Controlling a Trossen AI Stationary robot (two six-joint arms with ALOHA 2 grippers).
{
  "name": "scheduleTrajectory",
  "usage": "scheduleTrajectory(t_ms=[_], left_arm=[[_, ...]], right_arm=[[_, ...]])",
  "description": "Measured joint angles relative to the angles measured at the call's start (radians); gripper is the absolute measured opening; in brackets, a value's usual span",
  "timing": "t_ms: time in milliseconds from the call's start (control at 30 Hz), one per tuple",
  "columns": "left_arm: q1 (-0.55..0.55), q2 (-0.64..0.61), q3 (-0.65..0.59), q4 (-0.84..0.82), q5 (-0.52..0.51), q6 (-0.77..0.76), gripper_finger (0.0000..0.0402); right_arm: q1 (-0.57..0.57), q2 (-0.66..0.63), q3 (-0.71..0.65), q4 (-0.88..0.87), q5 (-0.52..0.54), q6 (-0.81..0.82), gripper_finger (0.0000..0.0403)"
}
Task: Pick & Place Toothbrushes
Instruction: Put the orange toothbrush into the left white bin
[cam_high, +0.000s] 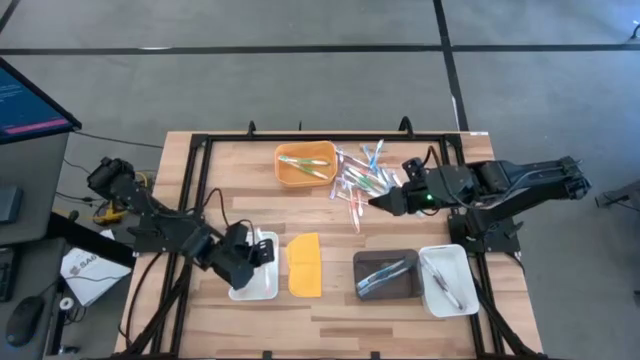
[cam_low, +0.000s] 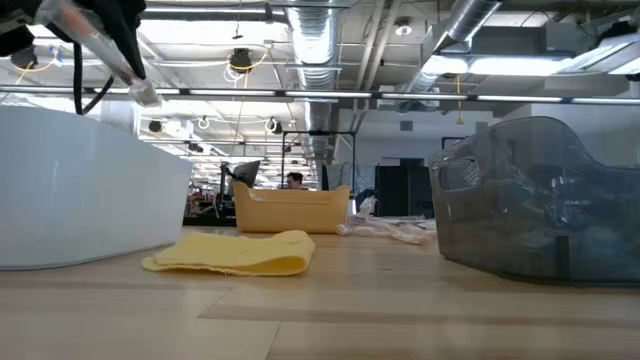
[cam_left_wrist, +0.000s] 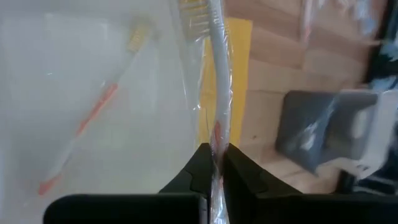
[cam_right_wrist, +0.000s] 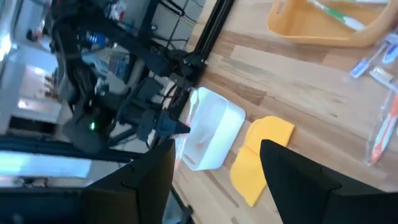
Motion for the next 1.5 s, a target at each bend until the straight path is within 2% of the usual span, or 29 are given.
scheduleTrajectory(t_ms=[167,333,600,733,967,1200,1500], left_arm=[[0.007,0.005,0.001,-0.007,-0.015,-0.022,0.0008],[0.028,0.032,0.008,0.000,0.014,-0.043,0.0007],[0.062,0.050,0.059,-0.101,0.106,-0.061,0.0007],[0.089,0.050,0.077,-0.204,0.219,-0.073,0.0007],[0.127,0.053,0.077,-0.210,0.271,-0.081,0.0007],[0.189,0.110,0.077,-0.214,0.318,-0.080,0.0007],[0.152,0.141,0.077,-0.176,0.445,-0.094,0.0007]], right_arm=[[-0.021,0.000,0.000,-0.003,-0.001,0.058,0.0232],[-0.002,-0.030,0.000,-0.008,-0.024,-0.108,0.0232],[0.068,-0.161,0.000,-0.106,-0.031,-0.239,0.0232],[0.071,-0.214,0.000,-0.122,-0.020,-0.255,0.0232],[0.066,-0.261,0.000,-0.120,-0.004,-0.289,0.0232],[0.066,-0.265,0.000,-0.121,-0.004,-0.310,0.0232],[0.074,-0.263,0.000,-0.195,-0.011,-0.309,0.0232]])
